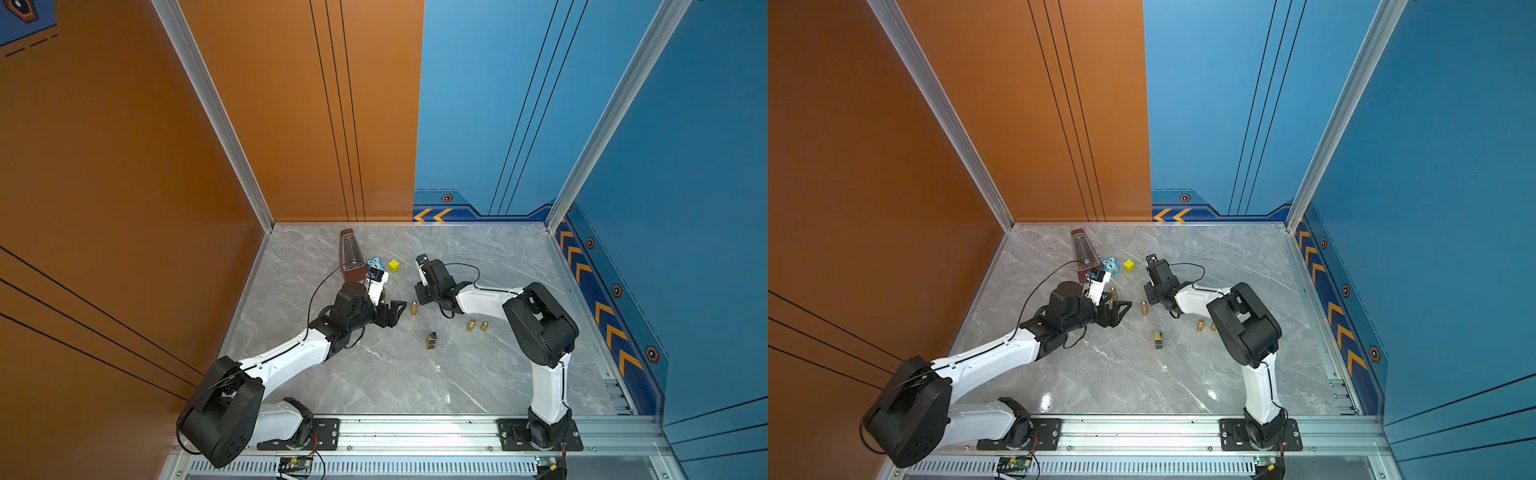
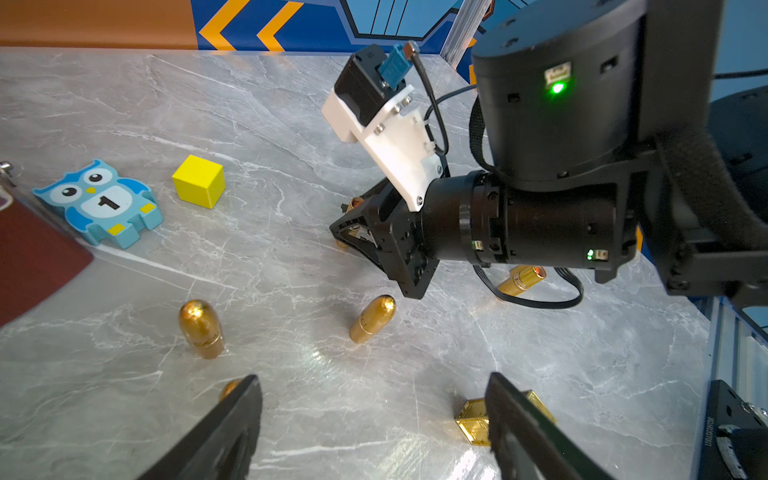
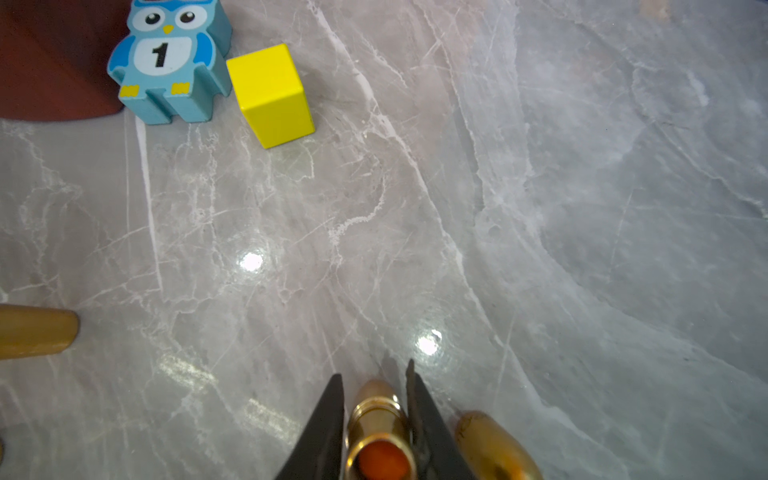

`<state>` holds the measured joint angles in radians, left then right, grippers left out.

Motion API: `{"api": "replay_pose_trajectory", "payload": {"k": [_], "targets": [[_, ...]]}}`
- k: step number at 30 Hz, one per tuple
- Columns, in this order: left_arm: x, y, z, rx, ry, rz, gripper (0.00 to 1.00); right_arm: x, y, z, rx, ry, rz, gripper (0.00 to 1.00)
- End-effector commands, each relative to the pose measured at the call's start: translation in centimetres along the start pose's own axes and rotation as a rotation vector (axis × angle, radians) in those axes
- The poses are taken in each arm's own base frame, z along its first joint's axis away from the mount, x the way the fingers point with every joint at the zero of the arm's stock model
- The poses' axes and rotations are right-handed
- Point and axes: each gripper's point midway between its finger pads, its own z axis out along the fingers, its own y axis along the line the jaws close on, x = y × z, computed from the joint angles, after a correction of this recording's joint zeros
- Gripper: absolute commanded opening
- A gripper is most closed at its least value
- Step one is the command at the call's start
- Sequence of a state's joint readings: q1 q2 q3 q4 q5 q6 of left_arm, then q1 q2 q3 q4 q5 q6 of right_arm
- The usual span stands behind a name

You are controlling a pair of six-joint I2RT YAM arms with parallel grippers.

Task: Open the lipstick cap
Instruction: Place the lipstick at the center of the board, then pick up the lipstick at the center of the board.

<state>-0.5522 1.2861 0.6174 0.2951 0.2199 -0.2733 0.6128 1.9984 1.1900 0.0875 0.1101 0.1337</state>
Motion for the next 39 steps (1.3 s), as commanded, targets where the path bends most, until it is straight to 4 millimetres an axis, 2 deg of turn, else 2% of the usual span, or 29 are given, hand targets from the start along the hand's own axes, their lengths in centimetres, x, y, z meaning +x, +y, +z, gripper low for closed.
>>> {"api": "replay_pose_trajectory", "payload": {"k": [1,13,24,25,28,33,34,35,39], "targets": [[-1.3,-0.8,-0.1,0.014,-0.024,0.028,0.85,0.9,-0.3,0.1,0.027,0.029,-0.023,0.30],[-1.4,-0.9,-0.1,0.016,-0.015,0.040,0.85,-1.3,-0.3,-1.7,0.022,-0.004,-0.013,0.42],[-0.1,-0.7,-0.8,-0.015,0.068,0.077,0.85,-4.4,-0.9,-6.7,0.026,-0.070,0.070,0.58],[0.1,-0.7,-0.8,-0.019,0.080,0.080,0.89,-4.8,-1.1,-7.4,0.032,-0.072,0.090,0.59],[0.9,-1.1,-1.0,-0.024,0.111,0.102,0.92,-4.7,-1.1,-9.1,0.047,-0.023,0.156,0.61],[2.5,-1.8,-1.4,-0.044,0.141,0.144,0.99,-3.4,1.1,-11.6,0.038,0.089,0.158,0.63],[2.8,-2.0,-1.4,-0.049,0.149,0.153,1.00,-3.1,1.1,-12.0,0.054,0.111,0.172,0.64],[3.0,-2.1,-1.5,-0.055,0.155,0.164,0.99,-2.5,2.0,-12.4,0.052,0.139,0.176,0.64],[3.7,-2.1,-1.8,-0.085,0.156,0.186,0.99,-0.7,3.3,-12.2,0.015,0.229,0.273,0.66]]}}
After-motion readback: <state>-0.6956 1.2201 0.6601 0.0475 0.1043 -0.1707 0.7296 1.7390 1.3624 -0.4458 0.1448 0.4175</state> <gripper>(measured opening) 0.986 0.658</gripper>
